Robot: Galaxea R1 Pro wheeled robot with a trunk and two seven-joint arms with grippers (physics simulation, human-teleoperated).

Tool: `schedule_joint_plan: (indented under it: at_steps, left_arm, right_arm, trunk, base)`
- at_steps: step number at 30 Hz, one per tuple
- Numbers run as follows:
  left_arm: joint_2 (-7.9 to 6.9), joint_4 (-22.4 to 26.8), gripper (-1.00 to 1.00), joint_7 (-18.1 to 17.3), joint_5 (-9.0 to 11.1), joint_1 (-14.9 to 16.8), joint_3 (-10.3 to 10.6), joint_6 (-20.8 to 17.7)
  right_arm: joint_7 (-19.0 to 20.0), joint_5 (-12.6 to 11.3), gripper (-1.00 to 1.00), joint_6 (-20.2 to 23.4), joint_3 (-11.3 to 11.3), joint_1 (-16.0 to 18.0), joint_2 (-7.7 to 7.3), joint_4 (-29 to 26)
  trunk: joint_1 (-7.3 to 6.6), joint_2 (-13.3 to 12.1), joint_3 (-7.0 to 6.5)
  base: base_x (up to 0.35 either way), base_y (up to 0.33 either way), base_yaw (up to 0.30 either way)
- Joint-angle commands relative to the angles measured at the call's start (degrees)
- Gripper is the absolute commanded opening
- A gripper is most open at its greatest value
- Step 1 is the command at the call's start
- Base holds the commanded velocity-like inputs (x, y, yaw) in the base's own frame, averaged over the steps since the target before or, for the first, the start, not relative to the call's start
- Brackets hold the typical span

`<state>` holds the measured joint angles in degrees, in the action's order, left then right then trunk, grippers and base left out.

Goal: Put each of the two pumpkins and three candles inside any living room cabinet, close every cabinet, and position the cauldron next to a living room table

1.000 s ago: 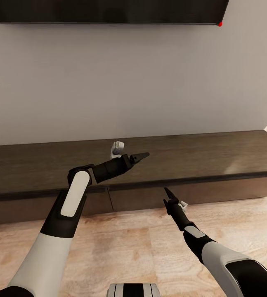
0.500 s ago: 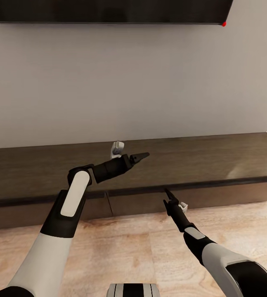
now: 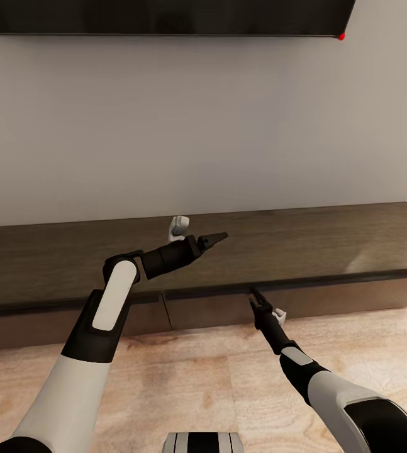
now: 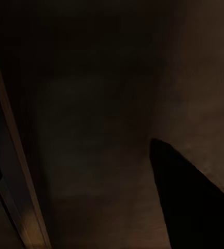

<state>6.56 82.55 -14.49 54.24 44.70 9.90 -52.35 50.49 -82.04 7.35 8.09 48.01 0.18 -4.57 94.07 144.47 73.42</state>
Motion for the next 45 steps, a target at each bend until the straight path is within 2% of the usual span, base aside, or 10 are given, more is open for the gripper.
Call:
schedule_joint_plan:
  at_steps: [1, 15, 20, 42, 45]
  left_arm:
    - [0.03, -0.02, 1.0, -0.35, -0.28, 0.03, -0.06, -0.21]
    - [0.03, -0.02, 1.0, -0.4, -0.28, 0.03, -0.05, -0.21]
    - [0.03, -0.02, 1.0, -0.44, -0.28, 0.03, 0.01, -0.28]
    - [0.03, -0.02, 1.0, -0.38, -0.28, 0.03, 0.02, -0.21]
    - [0.03, -0.02, 1.0, -0.37, -0.28, 0.03, 0.03, -0.21]
  right_arm:
    - [-1.01, -0.57, -1.0, 0.38, 0.17, 0.68, 0.0, 0.18]
    - [-1.02, -0.57, -1.0, 0.39, 0.17, 0.67, 0.0, 0.18]
    - [-1.01, -0.57, -1.0, 0.39, 0.17, 0.68, 0.0, 0.18]
    - [-1.36, -0.57, -1.0, 0.39, 0.17, 0.68, 0.0, 0.18]
    - [-1.36, -0.57, -1.0, 0.39, 0.17, 0.68, 0.0, 0.18]
  trunk:
    - [0.0, 0.01, 0.03]
    - [0.0, 0.01, 0.03]
    - [-0.13, -0.06, -1.07]
    - [-0.13, -0.06, -1.07]
    - [-0.21, -0.1, -1.74]
  base:
    - [0.0, 0.0, 0.0]
    - [0.0, 0.0, 0.0]
    - [0.0, 0.0, 0.0]
    - [0.0, 0.0, 0.0]
    - [0.0, 0.0, 0.0]
